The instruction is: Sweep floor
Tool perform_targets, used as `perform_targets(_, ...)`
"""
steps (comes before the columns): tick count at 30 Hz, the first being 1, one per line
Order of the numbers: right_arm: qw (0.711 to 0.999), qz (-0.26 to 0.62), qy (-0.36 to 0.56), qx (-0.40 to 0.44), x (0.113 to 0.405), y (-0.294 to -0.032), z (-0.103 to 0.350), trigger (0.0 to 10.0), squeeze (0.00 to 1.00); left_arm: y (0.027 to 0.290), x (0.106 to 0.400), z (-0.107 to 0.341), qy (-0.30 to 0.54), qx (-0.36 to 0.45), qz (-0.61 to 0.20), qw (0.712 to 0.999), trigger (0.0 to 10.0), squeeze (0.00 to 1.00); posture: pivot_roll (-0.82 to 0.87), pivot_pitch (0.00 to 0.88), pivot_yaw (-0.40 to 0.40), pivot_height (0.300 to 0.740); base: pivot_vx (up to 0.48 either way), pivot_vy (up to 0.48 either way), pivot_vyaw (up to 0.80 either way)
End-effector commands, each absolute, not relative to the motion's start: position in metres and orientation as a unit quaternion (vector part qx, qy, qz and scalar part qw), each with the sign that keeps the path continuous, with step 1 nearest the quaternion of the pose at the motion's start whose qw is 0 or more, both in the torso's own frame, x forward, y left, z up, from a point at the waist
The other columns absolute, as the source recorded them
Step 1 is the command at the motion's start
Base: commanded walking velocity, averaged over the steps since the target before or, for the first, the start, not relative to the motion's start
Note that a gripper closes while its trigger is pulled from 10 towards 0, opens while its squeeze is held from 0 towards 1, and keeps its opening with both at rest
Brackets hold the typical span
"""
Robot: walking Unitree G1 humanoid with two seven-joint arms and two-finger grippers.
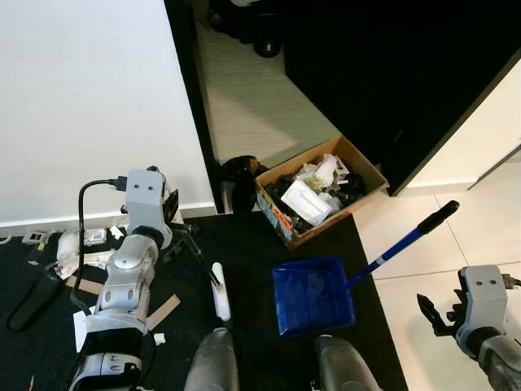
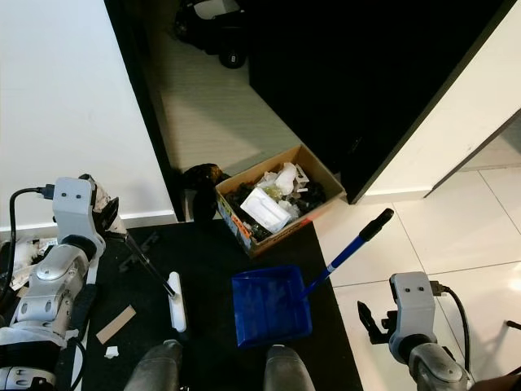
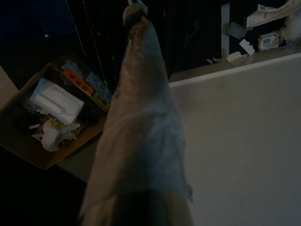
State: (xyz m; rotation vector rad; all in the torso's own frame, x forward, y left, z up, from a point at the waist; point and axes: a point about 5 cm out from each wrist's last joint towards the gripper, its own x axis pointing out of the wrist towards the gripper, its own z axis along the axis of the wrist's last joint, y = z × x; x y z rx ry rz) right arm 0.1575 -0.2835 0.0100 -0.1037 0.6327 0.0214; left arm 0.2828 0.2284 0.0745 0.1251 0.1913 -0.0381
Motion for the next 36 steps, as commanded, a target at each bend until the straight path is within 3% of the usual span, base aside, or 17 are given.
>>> perform_targets(1,0.948,-0.003,0.316,-0.047,0.154,-0.288,0.012,10.0,0.0,0.228,0.282,0.079,0.089,0.07,-0.022,0.993,10.0,0.0,-0.03,0.08,-0.044,0.74,0.0,0.0,0.0)
perform_targets(2,0.958,-0.026,0.285,-0.022,0.154,-0.286,0.015,10.0,1.0,0.228,0.282,0.079,0.088,0.069,-0.024,0.993,10.0,0.0,-0.03,0.091,-0.041,0.74,0.0,0.0,0.0)
perform_targets(5,0.975,-0.072,0.208,0.019,0.154,-0.285,0.023,10.0,1.0,0.227,0.28,0.079,0.087,0.067,-0.027,0.994,10.0,0.0,-0.03,0.092,-0.042,0.74,0.0,0.0,0.0)
perform_targets(10,0.979,-0.114,0.164,0.031,0.156,-0.288,0.032,10.0,1.0,0.227,0.28,0.079,0.087,0.066,-0.027,0.994,10.0,0.0,-0.03,0.091,-0.04,0.74,0.0,0.0,0.0)
perform_targets(11,0.98,-0.122,0.154,0.042,0.158,-0.289,0.034,10.0,0.87,0.226,0.28,0.079,0.087,0.066,-0.028,0.994,10.0,0.0,-0.03,0.09,-0.04,0.74,0.0,0.0,0.0)
perform_targets(12,0.98,-0.127,0.147,0.049,0.159,-0.289,0.036,10.0,0.0,0.226,0.28,0.078,0.087,0.065,-0.028,0.994,10.0,0.0,-0.03,0.09,-0.04,0.74,0.0,0.0,0.0)
perform_targets(18,0.984,-0.11,0.103,0.09,0.17,-0.282,0.047,10.0,0.0,0.225,0.282,0.08,0.087,0.066,-0.034,0.993,10.0,0.0,-0.03,0.092,-0.035,0.74,0.0,0.0,0.0)
perform_targets(19,0.985,-0.105,0.098,0.092,0.171,-0.28,0.048,10.0,0.86,0.225,0.283,0.08,0.086,0.066,-0.035,0.993,10.0,0.0,-0.03,0.092,-0.036,0.74,0.0,0.0,0.0)
perform_targets(20,0.986,-0.097,0.094,0.096,0.171,-0.279,0.05,10.0,1.0,0.225,0.283,0.08,0.086,0.066,-0.035,0.993,10.0,0.0,-0.03,0.093,-0.036,0.74,0.0,0.0,0.0)
perform_targets(29,0.989,-0.025,0.122,0.081,0.171,-0.276,0.049,10.0,1.0,0.224,0.282,0.081,0.085,0.067,-0.036,0.993,10.0,0.0,-0.03,0.101,-0.045,0.74,0.0,0.0,0.0)
perform_targets(30,0.989,-0.024,0.123,0.077,0.172,-0.279,0.05,10.0,0.26,0.224,0.282,0.081,0.085,0.068,-0.037,0.993,10.0,0.0,-0.03,0.102,-0.047,0.74,0.0,0.0,0.0)
perform_targets(31,0.989,-0.023,0.124,0.073,0.173,-0.282,0.051,10.0,0.0,0.224,0.282,0.08,0.085,0.068,-0.037,0.993,10.0,0.0,-0.03,0.103,-0.047,0.74,0.0,0.0,0.0)
perform_targets(36,0.989,-0.024,0.127,0.068,0.177,-0.293,0.056,10.0,0.0,0.222,0.28,0.079,0.087,0.069,-0.039,0.993,10.0,0.0,-0.03,0.106,-0.055,0.74,0.0,0.0,0.0)
